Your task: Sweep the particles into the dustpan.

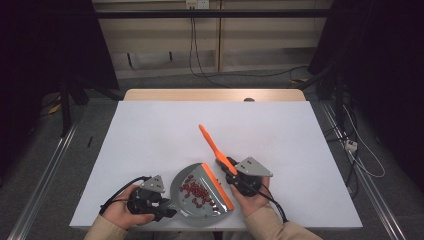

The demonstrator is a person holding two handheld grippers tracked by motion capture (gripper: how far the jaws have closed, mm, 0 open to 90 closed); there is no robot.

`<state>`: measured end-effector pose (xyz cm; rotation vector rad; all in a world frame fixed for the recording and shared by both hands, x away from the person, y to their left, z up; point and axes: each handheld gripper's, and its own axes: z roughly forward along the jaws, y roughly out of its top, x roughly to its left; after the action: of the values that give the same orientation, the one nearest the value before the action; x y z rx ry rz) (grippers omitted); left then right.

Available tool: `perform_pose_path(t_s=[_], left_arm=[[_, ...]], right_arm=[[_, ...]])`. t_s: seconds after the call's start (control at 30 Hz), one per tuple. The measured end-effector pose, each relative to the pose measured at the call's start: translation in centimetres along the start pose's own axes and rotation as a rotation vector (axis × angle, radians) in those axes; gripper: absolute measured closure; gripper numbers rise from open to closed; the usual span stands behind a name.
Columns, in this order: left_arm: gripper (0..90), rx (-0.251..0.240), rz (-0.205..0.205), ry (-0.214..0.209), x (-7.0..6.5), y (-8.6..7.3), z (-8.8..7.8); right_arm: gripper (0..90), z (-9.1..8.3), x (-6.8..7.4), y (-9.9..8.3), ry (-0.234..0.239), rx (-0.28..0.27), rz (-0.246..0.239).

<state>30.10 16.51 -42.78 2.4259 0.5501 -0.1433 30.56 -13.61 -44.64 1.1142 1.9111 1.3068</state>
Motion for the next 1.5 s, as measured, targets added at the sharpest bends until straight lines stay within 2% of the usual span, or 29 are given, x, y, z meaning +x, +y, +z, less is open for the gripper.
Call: perform_pose_path(t_s=[0.1,0.13,0.17,0.23,0.27,0.33,0.4,0.43,0.47,0.5,0.6,0.67,0.77,0.8,0.87,0.9,1.07,1.1,1.3,1.37,1.4,1.43,1.5], left_arm=[[62.5,-0.001,-0.007,0.000,0.0,0.1,0.1],[62.5,-0.005,-0.011,-0.010,0.1,0.1,0.1],[62.5,-0.007,-0.012,-0.008,0.1,0.0,0.1],[62.6,-0.016,-0.017,-0.014,0.2,-0.1,0.1],[62.6,-0.016,-0.017,-0.014,0.2,-0.1,0.1],[62.6,-0.008,-0.010,0.003,0.3,0.0,0.0],[62.6,-0.010,-0.007,-0.004,0.4,0.0,0.1],[62.5,-0.018,-0.016,-0.001,0.4,-0.1,0.2],[62.5,-0.006,-0.005,0.002,0.4,0.0,0.1],[62.3,-0.014,-0.015,0.008,0.4,0.0,0.2],[61.9,-0.006,-0.008,0.047,0.3,0.2,0.5],[62.1,-0.005,-0.006,0.056,0.2,0.3,0.8],[62.9,-0.026,0.014,0.081,0.1,0.5,1.0],[63.0,-0.030,0.036,0.082,0.4,0.5,1.0],[63.1,-0.064,0.028,0.086,0.6,0.3,1.1],[63.2,-0.069,0.039,0.084,0.8,0.2,1.1],[63.3,-0.115,0.028,0.151,0.9,-0.1,1.1],[63.3,-0.130,0.024,0.142,1.1,-0.1,1.1],[63.3,-0.194,-0.022,0.176,1.4,-0.1,0.5],[63.3,-0.199,-0.025,0.188,1.6,-0.1,0.3],[63.3,-0.205,-0.035,0.206,1.6,-0.1,0.2],[63.3,-0.209,-0.045,0.198,1.7,-0.1,0.1],[63.3,-0.225,-0.063,0.220,1.9,-0.1,-0.1]], right_arm=[[70.8,0.9,1.6,0.2,0.053,-0.018,0.054],[71.0,1.1,2.0,0.4,0.056,-0.018,0.065],[71.3,1.3,2.3,0.7,0.075,-0.046,0.082],[71.4,1.3,2.3,1.4,0.104,-0.074,0.118],[71.4,1.3,2.2,1.8,0.114,-0.078,0.116],[71.4,1.2,1.8,2.4,0.097,-0.082,0.100],[71.4,1.0,1.0,2.7,0.086,-0.077,0.071],[71.3,0.9,0.6,2.7,0.088,-0.071,0.066],[71.3,0.8,0.3,2.6,0.088,-0.067,0.067],[71.3,0.7,-0.1,2.5,0.076,-0.062,0.059],[71.3,0.2,-1.4,2.0,0.055,-0.047,0.056],[71.3,-0.1,-2.3,1.7,0.042,-0.034,0.054],[71.4,-0.5,-3.3,1.4,0.020,-0.017,0.047],[71.3,-0.6,-3.6,1.4,0.018,-0.017,0.042],[71.4,-0.8,-4.1,1.4,0.008,-0.014,0.045],[71.3,-0.9,-4.3,1.4,0.003,-0.012,0.045],[71.4,-1.3,-5.3,1.3,-0.018,-0.009,0.051],[71.4,-1.3,-5.5,1.3,-0.024,-0.007,0.050],[71.4,-1.6,-6.3,1.0,-0.034,0.006,0.056],[71.4,-1.8,-6.4,1.1,-0.035,0.003,0.060],[71.4,-1.9,-6.5,1.1,-0.035,0.004,0.059],[71.3,-1.9,-6.6,1.1,-0.035,0.004,0.058],[71.4,-2.1,-6.9,1.1,-0.036,0.009,0.058]])
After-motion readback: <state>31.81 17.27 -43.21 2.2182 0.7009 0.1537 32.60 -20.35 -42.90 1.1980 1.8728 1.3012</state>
